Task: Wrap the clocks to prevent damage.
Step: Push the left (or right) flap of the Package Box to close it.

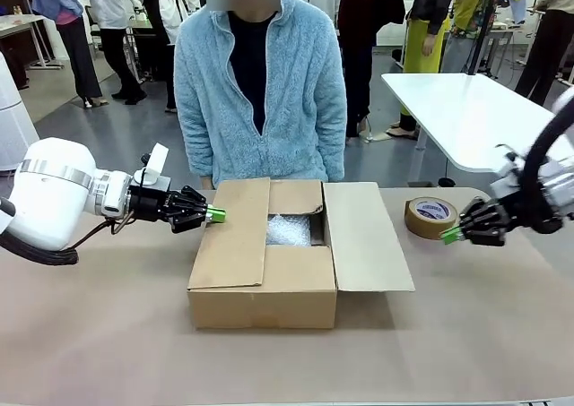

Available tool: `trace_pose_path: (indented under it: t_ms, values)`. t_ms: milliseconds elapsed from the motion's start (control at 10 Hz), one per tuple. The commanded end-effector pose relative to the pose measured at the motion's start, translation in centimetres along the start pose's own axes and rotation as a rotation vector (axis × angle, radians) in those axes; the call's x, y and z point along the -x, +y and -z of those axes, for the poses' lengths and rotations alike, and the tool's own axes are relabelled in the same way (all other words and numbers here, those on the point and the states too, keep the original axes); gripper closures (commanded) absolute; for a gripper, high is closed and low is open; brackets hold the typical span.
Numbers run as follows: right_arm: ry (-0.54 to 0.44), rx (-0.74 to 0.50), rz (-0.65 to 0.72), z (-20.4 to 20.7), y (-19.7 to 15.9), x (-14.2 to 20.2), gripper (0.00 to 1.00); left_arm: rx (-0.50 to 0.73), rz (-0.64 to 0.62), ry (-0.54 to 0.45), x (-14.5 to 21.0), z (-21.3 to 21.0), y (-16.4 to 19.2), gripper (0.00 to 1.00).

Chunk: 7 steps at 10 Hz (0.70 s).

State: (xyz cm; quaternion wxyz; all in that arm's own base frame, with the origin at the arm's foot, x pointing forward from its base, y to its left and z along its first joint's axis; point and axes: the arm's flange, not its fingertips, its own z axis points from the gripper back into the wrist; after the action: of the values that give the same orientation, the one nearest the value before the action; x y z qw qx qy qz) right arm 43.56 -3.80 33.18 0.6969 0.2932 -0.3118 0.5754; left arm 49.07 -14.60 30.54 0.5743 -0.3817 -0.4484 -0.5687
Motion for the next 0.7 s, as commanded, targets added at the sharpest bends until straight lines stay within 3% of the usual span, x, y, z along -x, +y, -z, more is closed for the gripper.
trace_pose_path:
  t_ms: [0, 600]
  values:
    - [0.001, -0.002, 0.011, 3.0, -2.2, -0.4, 0.99, -0.012, 0.019, 0.011, 0.3, 0.2, -0.1, 0.99]
    - [-0.199, -0.144, -0.010, 8.2, -2.1, -2.2, 0.99, -0.012, 0.019, 0.011, 0.3, 0.2, -0.1, 0.99]
